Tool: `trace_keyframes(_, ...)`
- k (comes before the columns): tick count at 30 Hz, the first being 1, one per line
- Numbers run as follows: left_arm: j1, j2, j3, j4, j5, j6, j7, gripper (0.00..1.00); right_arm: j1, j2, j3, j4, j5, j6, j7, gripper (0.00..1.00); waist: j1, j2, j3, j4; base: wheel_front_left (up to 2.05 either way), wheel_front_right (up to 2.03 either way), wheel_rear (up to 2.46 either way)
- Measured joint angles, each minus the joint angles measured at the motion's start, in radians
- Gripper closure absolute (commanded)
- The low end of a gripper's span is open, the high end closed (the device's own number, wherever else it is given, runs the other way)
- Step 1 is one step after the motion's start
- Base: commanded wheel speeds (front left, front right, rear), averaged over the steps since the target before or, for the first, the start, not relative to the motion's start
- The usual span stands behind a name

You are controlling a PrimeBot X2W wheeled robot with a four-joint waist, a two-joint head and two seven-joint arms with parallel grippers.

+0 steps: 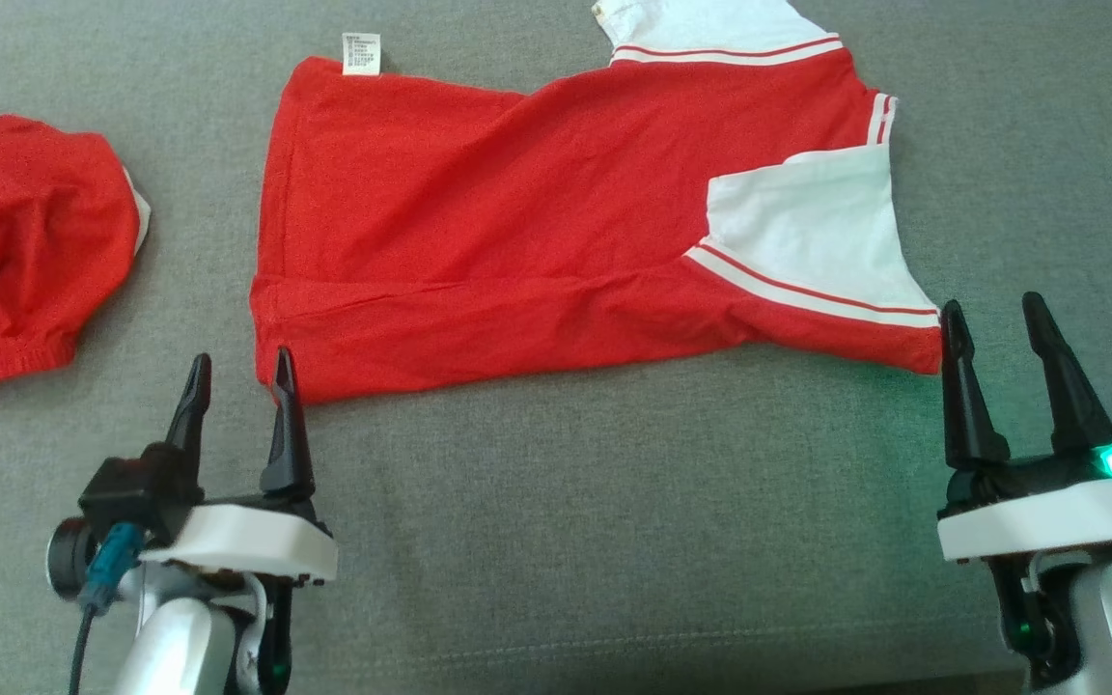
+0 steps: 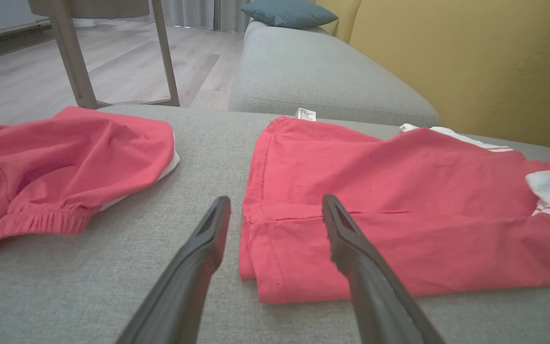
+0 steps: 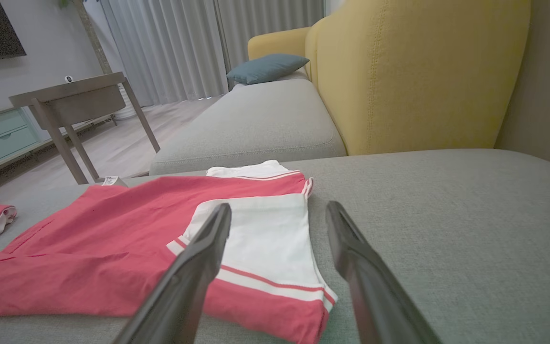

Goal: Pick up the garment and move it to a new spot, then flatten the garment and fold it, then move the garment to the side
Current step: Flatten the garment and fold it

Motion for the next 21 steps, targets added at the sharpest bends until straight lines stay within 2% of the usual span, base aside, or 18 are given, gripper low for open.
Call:
trace_keyframes(5, -0.017, 0.002, -0.022, 0.024, 0.004, -0.013, 0.000, 0.00, -0.001, 0.003, -0.005, 0.008, 0.000, 0.000, 0.024, 0.00, 0.0000, 0.0000, 0.014, 0.004, 0.00, 0.00, 0.00)
trace_keyframes(9, -0.080, 0.003, -0.032, 0.084, -0.001, -0.050, 0.008, 0.00, -0.012, -0.006, -0.009, 0.057, 0.000, 0.000, 0.067, 0.00, 0.0000, 0.0000, 0.036, 0.006, 0.00, 0.00, 0.00)
trace_keyframes(16, -0.128, 0.001, -0.043, 0.213, -0.065, -0.093, 0.097, 0.00, -0.066, -0.031, -0.011, 0.152, 0.035, 0.000, 0.168, 0.00, 0.0000, 0.0000, 0.079, 0.008, 0.00, 0.00, 0.00)
trace_keyframes(21, -0.192, -0.002, -0.031, 0.245, -0.107, -0.117, 0.123, 0.00, -0.120, -0.038, -0.013, 0.193, 0.062, 0.000, 0.228, 0.00, 0.0000, 0.0000, 0.114, 0.013, 0.00, 0.00, 0.00)
